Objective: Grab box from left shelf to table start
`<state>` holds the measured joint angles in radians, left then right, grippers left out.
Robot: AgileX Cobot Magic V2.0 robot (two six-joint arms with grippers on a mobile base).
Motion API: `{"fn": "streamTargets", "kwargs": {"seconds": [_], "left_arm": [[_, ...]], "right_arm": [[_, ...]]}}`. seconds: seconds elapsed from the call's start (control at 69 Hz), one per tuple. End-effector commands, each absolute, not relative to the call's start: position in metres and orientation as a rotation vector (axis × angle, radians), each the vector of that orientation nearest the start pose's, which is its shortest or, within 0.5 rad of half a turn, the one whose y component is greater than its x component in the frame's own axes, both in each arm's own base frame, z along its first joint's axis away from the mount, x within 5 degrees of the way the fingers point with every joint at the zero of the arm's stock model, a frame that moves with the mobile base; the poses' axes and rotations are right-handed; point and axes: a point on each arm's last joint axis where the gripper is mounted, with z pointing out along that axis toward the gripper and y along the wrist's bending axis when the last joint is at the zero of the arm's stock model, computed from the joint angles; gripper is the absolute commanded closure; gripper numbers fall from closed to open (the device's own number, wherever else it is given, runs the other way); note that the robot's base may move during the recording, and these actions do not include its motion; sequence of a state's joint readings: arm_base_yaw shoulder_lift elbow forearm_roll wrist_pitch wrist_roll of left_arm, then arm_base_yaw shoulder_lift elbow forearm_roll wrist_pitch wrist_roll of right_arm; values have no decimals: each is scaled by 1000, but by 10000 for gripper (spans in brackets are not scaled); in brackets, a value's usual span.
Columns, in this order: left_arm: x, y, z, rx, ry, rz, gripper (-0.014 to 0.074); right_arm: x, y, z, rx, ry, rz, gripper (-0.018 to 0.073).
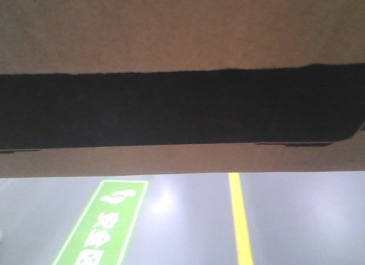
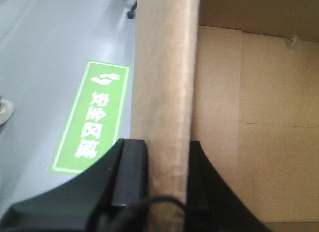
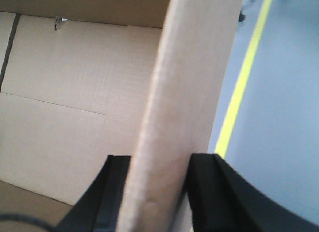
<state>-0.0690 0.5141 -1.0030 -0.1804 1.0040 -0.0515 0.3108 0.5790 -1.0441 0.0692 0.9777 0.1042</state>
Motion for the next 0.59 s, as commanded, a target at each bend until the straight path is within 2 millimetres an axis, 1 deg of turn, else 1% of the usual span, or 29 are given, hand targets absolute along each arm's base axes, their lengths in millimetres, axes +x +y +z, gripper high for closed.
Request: {"fn": "streamTargets", "kwargs": {"seconds": [0.0, 0.579], "left_arm": [[53, -20, 443, -28, 1762, -400, 700], [53, -20, 443, -28, 1762, -400, 700]], "right_arm": [[65, 26, 440, -213, 1865, 356, 491], [65, 26, 440, -213, 1865, 356, 491]]}}
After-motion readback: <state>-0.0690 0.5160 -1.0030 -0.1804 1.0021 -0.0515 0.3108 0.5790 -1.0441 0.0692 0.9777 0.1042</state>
